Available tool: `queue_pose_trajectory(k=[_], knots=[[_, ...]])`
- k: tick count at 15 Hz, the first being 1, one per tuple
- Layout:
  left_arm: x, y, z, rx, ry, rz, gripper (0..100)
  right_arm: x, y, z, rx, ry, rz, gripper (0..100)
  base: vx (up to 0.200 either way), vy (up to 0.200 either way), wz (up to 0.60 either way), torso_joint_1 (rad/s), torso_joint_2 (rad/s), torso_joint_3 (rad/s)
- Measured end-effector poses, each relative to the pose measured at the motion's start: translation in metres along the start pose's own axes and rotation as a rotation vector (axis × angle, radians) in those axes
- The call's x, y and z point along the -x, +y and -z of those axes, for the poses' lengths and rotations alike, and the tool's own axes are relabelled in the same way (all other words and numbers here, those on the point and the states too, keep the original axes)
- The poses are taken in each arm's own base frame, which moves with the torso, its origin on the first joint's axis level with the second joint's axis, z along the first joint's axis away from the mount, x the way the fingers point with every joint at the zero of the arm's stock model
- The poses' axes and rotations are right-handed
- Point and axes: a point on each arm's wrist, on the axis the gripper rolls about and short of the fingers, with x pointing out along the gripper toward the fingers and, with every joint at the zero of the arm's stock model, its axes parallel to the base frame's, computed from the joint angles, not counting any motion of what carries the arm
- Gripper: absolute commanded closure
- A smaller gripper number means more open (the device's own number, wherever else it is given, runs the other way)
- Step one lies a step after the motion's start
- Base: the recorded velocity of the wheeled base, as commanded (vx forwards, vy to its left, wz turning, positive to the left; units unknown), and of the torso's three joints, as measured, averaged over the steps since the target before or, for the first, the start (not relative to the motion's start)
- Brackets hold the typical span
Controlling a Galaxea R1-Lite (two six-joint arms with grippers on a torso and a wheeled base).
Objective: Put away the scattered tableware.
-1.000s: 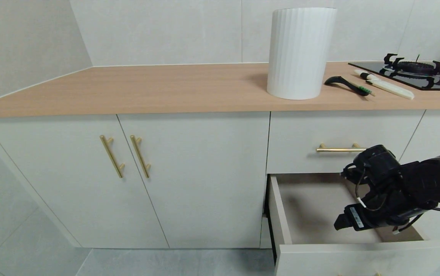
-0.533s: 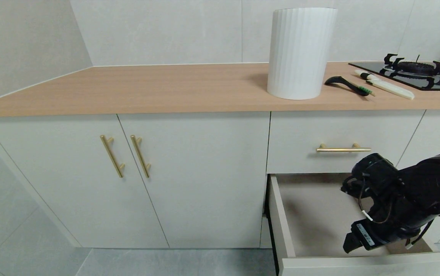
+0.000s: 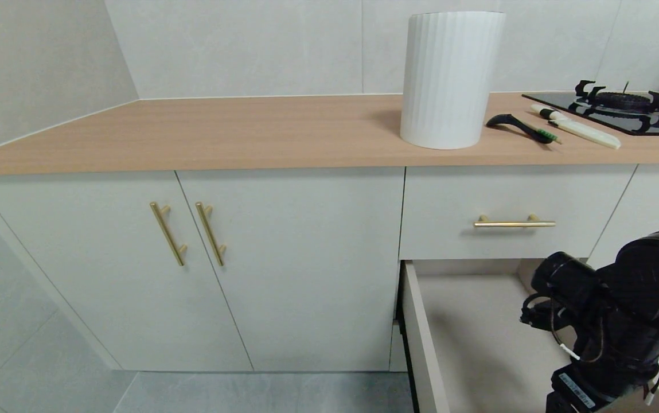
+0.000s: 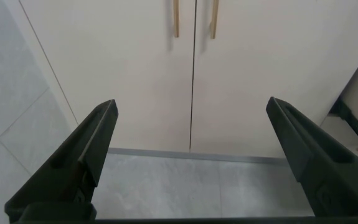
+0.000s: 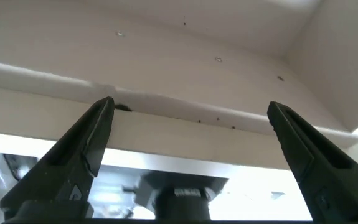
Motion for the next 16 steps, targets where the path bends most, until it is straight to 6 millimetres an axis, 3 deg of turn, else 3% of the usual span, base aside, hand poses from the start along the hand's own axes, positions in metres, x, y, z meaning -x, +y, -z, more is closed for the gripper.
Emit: queue_pose_trajectory(k=[5, 11, 16], knots=[[0.0, 0.0, 0.0, 0.0, 0.001, 0.0, 0, 0.001, 0.003, 0.011, 0.095, 0.107, 0.002, 0, 0.0, 0.0, 0.0, 0.0, 0.0, 0.0], [0.0, 0.0, 0.0, 0.0, 0.0, -0.001, 0, 0.009, 0.003, 0.002, 0.039, 0.004, 0.001, 0, 0.0, 0.0, 0.0, 0.0, 0.0, 0.0], [0.0, 0.0, 0.0, 0.0, 0.001, 0.0, 0, 0.057, -0.004, 0.008, -0.111, -0.292, -0.036, 0, 0.0, 0.0, 0.0, 0.0, 0.0, 0.0]])
